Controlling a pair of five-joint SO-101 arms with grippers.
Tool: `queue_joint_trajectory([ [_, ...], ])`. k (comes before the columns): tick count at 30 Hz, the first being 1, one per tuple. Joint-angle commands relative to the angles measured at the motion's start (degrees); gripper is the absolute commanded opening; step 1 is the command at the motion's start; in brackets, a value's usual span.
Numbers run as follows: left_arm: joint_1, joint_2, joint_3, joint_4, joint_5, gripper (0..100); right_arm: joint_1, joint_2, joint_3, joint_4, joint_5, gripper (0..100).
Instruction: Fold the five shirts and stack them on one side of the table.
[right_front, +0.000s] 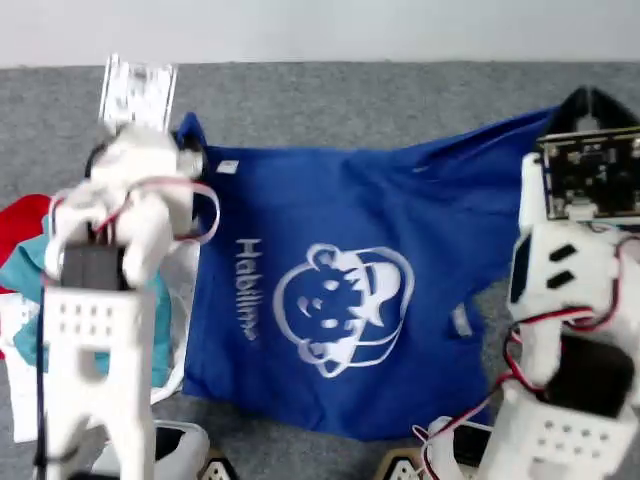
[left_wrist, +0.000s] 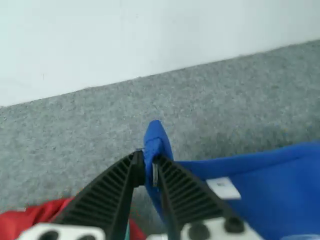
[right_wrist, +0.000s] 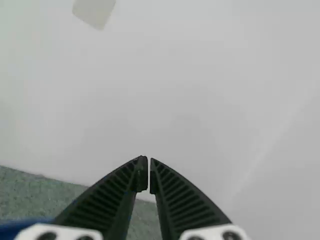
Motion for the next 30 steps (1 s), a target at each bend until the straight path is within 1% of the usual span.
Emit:
queue_joint_trajectory([
  [1, -0.35, 7.82, -11.12, -0.97, 0.35, 1, -1.89, 6.11, -3.34, -5.49, -0.62, 0.9],
  [4, -0.35, 14.42, -17.71, -0.62, 0.35, 1, -1.89, 11.38, -8.35, -7.08, -0.35, 0.9],
  [7, -0.35, 19.52, -22.29, 3.08, -0.09, 1, -1.89, 16.75, -11.6, -6.46, -0.44, 0.9],
  [9, -0.35, 22.15, -23.16, 4.84, -0.09, 1, -1.89, 19.65, -11.52, -3.38, -0.53, 0.9],
  [12, -0.35, 24.44, -22.9, 5.89, -0.09, 1, -2.51, 23.34, -9.23, 4.0, -0.7, 1.1],
  [14, -0.35, 25.67, -22.9, 6.24, 0.18, 1, -5.49, 25.98, -5.71, 8.75, -0.7, 1.2],
  [16, -0.35, 26.64, -22.2, 6.33, 0.26, 1, -9.71, 29.93, -1.05, 11.03, -0.7, 2.4],
  [17, -0.35, 27.25, -21.93, 6.33, 0.26, 1, -12.44, 32.4, 1.05, 10.95, -0.7, 4.5],
  [19, -0.79, 28.66, -21.76, 6.33, 0.26, 1, -17.27, 38.64, 2.64, 10.59, -0.79, 12.3],
  [20, -1.23, 29.27, -21.76, 6.33, 0.35, 1, -19.3, 41.8, 2.29, 10.42, -1.49, 16.9],
  [22, -2.2, 30.24, -21.76, 6.33, 0.35, 1, -22.29, 47.96, -1.49, 9.71, -6.07, 24.3],
  [27, -4.57, 31.91, -21.76, 7.3, 0.35, 1, -23.78, 64.04, -18.55, 8.48, -16.79, 29.4],
  [30, -4.57, 32.62, -21.76, 7.56, 0.35, 1, -25.63, 75.03, -28.13, 9.01, -19.6, 31.5],
])
